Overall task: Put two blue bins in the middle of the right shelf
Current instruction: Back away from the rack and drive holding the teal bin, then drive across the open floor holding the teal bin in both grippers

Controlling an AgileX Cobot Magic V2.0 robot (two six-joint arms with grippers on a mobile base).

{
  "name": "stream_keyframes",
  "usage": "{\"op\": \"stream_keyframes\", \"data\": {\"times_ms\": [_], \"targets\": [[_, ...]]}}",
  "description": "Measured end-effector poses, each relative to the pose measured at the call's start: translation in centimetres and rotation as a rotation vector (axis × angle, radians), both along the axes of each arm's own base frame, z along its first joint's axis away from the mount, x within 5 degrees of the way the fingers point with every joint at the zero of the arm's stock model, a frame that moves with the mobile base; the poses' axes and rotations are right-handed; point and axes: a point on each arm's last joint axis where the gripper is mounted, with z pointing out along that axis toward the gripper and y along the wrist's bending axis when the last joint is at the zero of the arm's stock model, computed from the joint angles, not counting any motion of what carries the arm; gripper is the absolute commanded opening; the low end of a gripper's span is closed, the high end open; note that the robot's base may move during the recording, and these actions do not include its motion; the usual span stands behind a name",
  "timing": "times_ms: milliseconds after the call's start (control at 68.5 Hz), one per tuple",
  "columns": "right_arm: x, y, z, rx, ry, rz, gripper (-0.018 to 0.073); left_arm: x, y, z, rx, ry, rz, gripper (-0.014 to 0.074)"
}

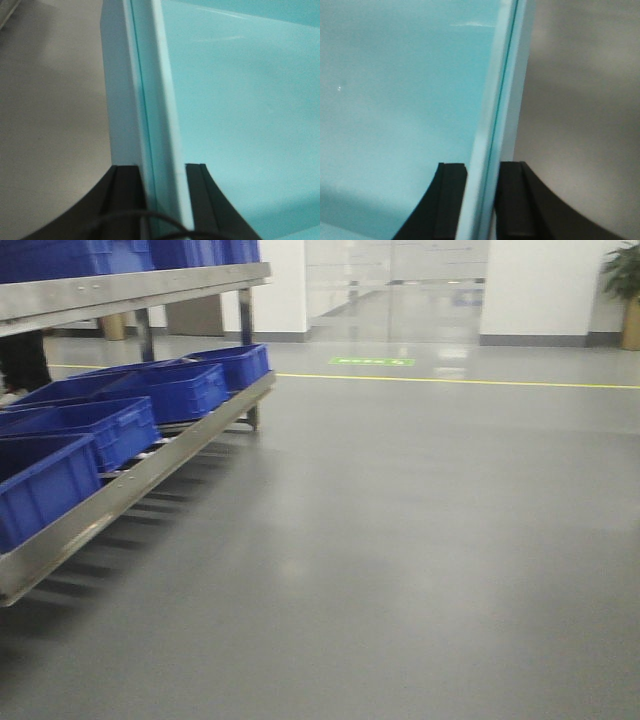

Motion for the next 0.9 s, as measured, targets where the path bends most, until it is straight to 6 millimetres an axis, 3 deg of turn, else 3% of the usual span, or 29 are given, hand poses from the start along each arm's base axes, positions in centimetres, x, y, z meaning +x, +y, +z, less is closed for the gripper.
{"op": "stream_keyframes", "data": {"times_ms": [905], "targets": [[0.00, 0.00, 0.00, 0.000, 0.000, 0.000, -0.0154, 0.00, 0.00, 0.00, 0.000, 0.000, 0.000, -0.0111]]}}
